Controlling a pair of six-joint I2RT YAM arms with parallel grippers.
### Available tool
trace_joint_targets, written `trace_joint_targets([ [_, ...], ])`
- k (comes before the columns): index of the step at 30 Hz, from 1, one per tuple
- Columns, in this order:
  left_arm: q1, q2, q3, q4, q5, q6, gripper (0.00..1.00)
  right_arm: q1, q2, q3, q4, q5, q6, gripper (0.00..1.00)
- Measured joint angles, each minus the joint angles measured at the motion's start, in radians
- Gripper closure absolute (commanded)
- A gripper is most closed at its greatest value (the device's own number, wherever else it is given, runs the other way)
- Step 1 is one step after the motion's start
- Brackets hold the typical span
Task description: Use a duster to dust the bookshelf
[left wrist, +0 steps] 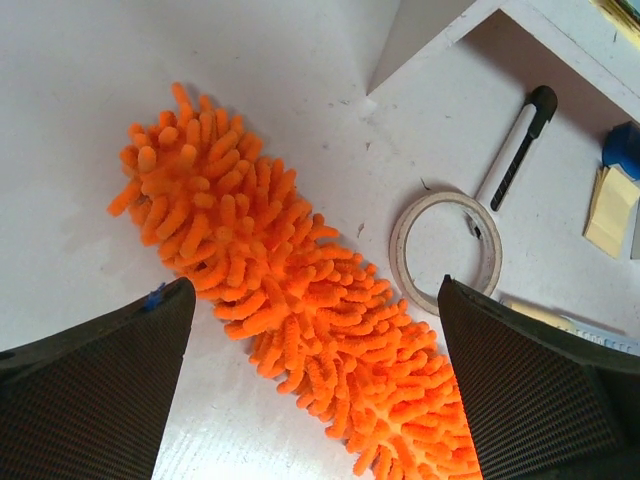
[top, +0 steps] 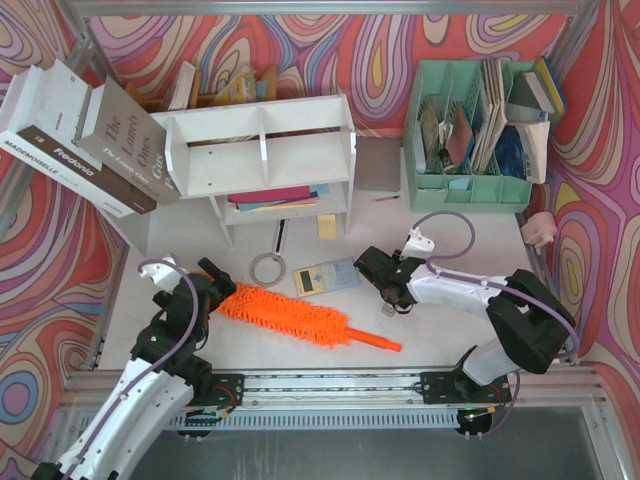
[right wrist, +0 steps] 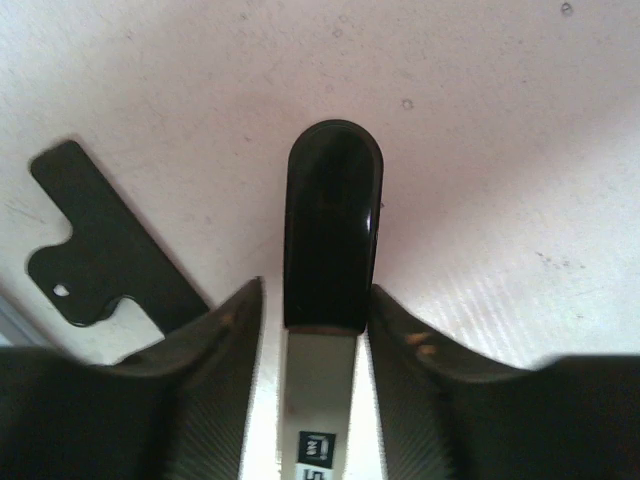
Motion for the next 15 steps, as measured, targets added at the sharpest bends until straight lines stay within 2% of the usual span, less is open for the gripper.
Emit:
trace_joint_targets([
  [4, 0.000, 0.066, 0.039, -0.017, -0.002, -0.042, 0.02, -0.004, -0.003, 0.000, 0.028, 0.001, -0.021, 0.29],
  [10, 0.000, 0.163, 0.136, -0.043, 0.003, -0.090, 0.02, -0.005, -0.029, 0.000, 0.029, 0.017, -0.056, 0.13],
  [15, 0.000, 0.172, 0.200, -0.070, 0.006, -0.111, 0.02, -0.005, -0.124, -0.002, 0.040, 0.019, -0.124, 0.02],
])
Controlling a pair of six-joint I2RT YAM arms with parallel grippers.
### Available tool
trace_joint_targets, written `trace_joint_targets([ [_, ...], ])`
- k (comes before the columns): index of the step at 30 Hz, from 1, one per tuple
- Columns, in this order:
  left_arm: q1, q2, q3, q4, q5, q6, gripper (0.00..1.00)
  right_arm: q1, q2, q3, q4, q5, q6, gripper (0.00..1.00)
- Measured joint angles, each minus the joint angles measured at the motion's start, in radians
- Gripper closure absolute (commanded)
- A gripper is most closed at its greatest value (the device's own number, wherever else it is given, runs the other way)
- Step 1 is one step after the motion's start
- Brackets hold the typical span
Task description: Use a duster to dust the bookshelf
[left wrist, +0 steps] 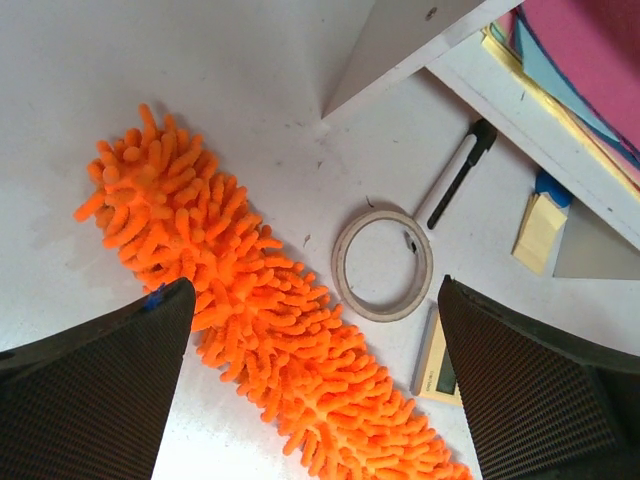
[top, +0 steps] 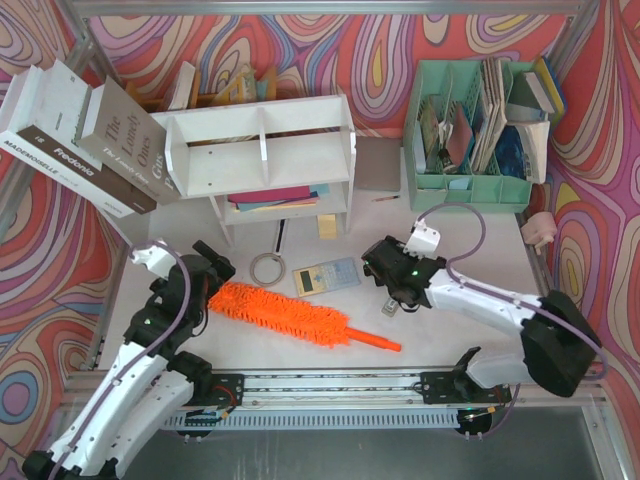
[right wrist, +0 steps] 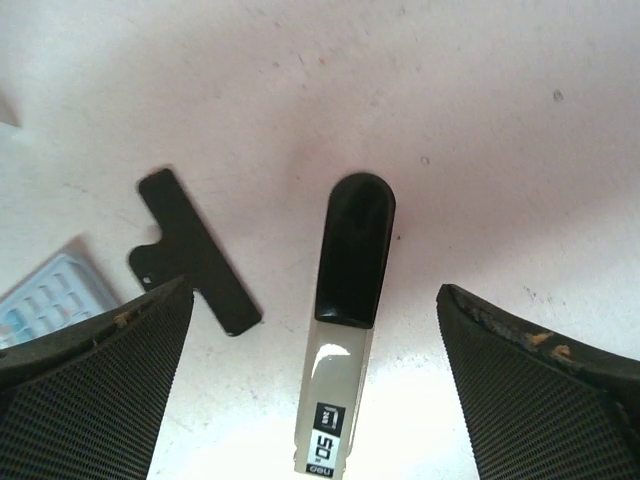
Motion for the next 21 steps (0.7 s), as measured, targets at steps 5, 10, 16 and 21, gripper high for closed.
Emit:
trace_joint_targets([
  [5, 0.000, -0.018, 0.030, -0.055, 0.004, -0.017, 0.02, 0.000, -0.129, -0.010, 0.034, -0.013, -0.117, 0.01],
  [10, 0.000, -0.039, 0.061, -0.129, 0.011, -0.042, 0.02, 0.000, -0.209, -0.010, 0.058, -0.063, -0.272, 0.01],
  [16, 0.000, -0.040, 0.120, -0.234, 0.027, -0.078, 0.02, 0.000, -0.312, -0.010, 0.126, -0.216, -0.472, 0.01],
  [21, 0.000, -0.039, 0.152, -0.316, 0.037, -0.112, 0.02, 0.052, -0.362, -0.008, 0.171, -0.323, -0.575, 0.01],
])
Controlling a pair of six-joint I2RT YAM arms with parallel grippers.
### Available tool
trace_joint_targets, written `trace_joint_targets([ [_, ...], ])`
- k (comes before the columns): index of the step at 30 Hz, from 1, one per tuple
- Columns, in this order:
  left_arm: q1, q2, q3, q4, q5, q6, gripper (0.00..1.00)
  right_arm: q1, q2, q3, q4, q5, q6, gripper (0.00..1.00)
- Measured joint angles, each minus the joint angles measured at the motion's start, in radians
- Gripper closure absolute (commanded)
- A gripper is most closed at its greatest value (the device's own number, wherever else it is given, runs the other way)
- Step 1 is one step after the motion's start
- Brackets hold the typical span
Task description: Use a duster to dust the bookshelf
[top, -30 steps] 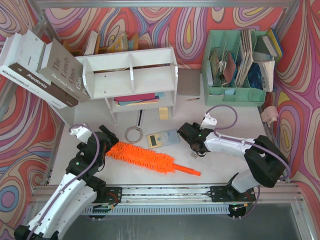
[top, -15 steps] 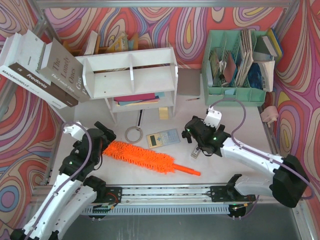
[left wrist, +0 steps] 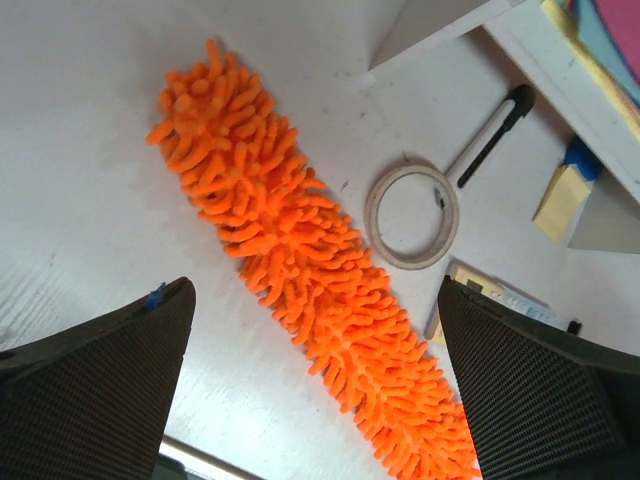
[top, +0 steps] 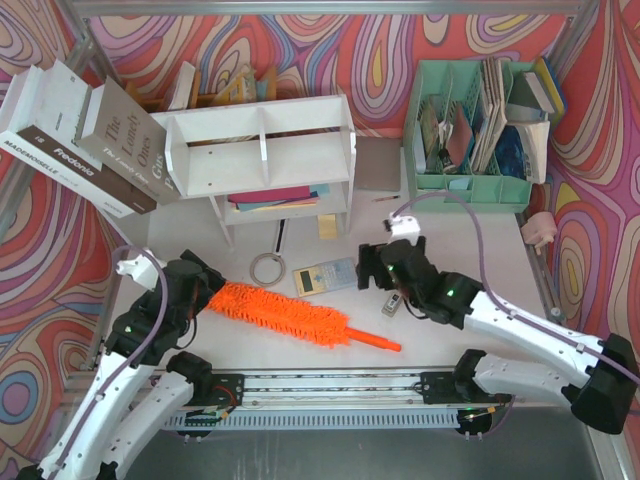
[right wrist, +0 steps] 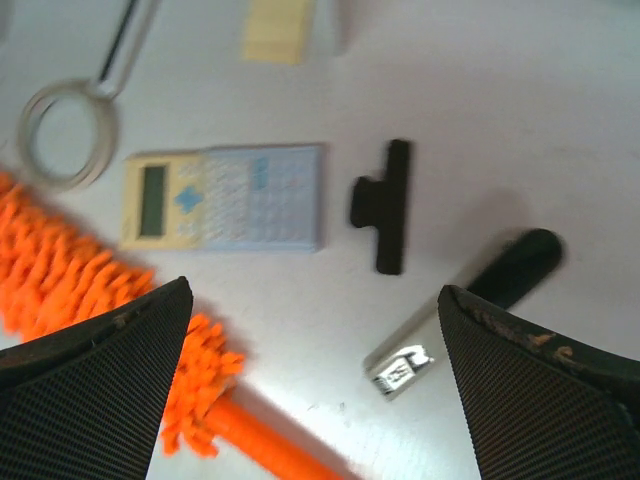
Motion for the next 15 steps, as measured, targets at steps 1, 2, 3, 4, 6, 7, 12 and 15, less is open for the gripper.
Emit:
trace_joint_targets([
  [1, 0.000, 0.000, 0.001, -0.016, 0.001, -0.008, 0.02, 0.037, 0.003, 0.003, 0.007, -0.003, -0.017, 0.01],
  [2, 0.000, -0.002, 0.001, -0.029, 0.002, -0.014, 0.02, 0.084, 0.010, 0.008, 0.013, -0.007, -0.033, 0.01],
  [3, 0.000, -0.004, 0.001, -0.045, 0.004, -0.022, 0.02, 0.127, 0.019, 0.014, 0.019, -0.014, -0.047, 0.01],
  [4, 0.000, -0.009, 0.001, -0.056, 0.007, -0.031, 0.02, 0.178, 0.036, 0.024, 0.029, -0.020, -0.066, 0.01],
  [6, 0.000, -0.023, 0.001, -0.078, 0.009, -0.048, 0.02, 0.263, 0.078, 0.043, 0.058, -0.032, -0.100, 0.01],
  [7, 0.000, -0.031, 0.001, -0.084, 0.011, -0.055, 0.02, 0.296, 0.097, 0.050, 0.069, -0.037, -0.115, 0.01],
  [12, 0.000, -0.051, -0.017, -0.097, 0.028, -0.086, 0.02, 0.425, 0.212, 0.073, 0.137, -0.067, -0.188, 0.01],
  [15, 0.000, -0.051, -0.032, -0.097, 0.046, -0.099, 0.02, 0.451, 0.261, 0.073, 0.168, -0.098, -0.217, 0.02],
])
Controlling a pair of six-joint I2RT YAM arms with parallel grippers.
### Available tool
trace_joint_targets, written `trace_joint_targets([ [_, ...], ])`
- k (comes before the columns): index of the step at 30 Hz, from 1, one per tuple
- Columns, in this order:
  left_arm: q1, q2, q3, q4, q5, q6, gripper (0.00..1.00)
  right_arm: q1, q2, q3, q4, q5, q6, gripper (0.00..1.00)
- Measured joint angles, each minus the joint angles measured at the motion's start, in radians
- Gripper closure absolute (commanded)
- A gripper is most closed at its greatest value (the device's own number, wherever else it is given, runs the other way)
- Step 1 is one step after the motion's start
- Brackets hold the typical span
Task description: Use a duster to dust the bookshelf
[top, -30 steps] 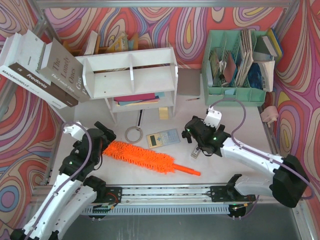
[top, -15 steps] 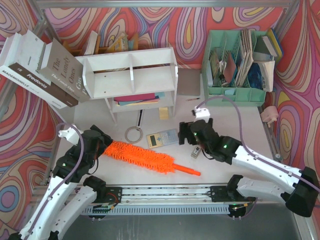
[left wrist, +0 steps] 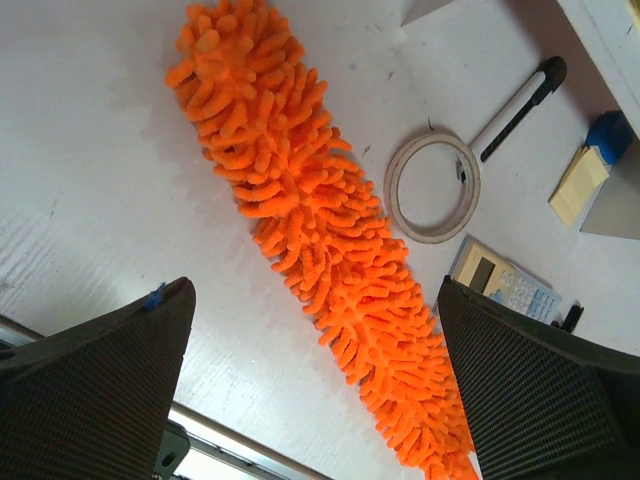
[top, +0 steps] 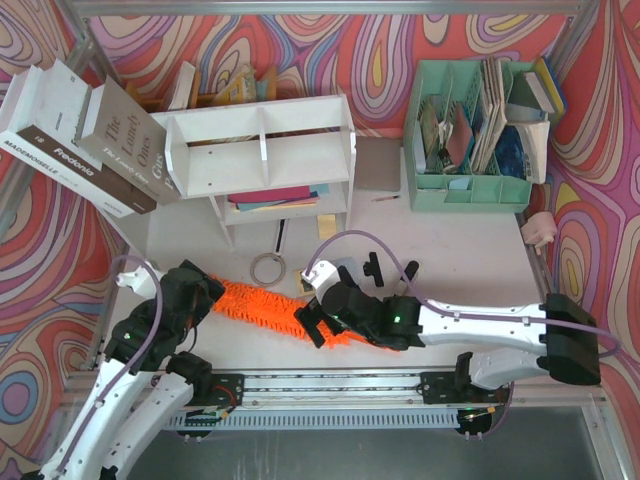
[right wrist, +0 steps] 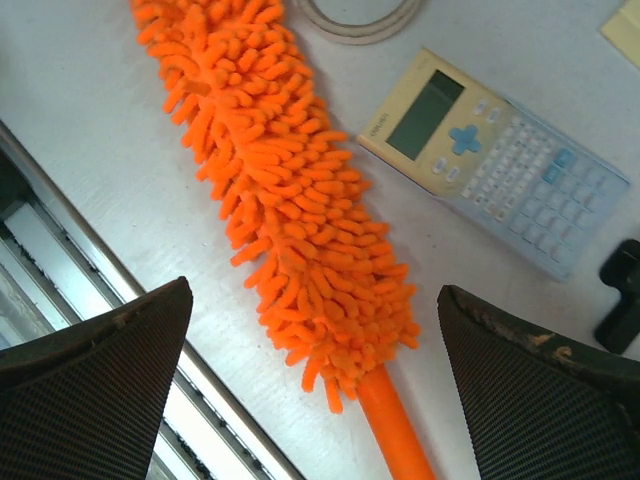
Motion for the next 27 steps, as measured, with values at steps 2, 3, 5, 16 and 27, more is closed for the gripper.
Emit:
trace_joint_targets([
  [2, 0.000, 0.000, -0.008, 0.001, 0.011, -0.005, 0.02, 0.003, 0.026, 0.000, 0.023, -0.022, -0.015, 0.02],
  [3, 0.000, 0.000, -0.013, 0.001, 0.015, -0.008, 0.02, 0.004, 0.038, 0.000, 0.036, -0.031, -0.023, 0.02],
  [5, 0.000, 0.001, -0.023, 0.002, 0.022, -0.012, 0.02, 0.005, 0.064, 0.000, 0.063, -0.050, -0.038, 0.02],
  [16, 0.000, 0.021, -0.076, 0.047, 0.043, -0.036, 0.02, 0.009, 0.229, 0.000, 0.137, -0.112, -0.114, 0.02],
  [27, 0.000, 0.010, -0.130, 0.099, 0.041, -0.057, 0.02, 0.009, 0.351, 0.045, 0.169, -0.109, -0.186, 0.02],
])
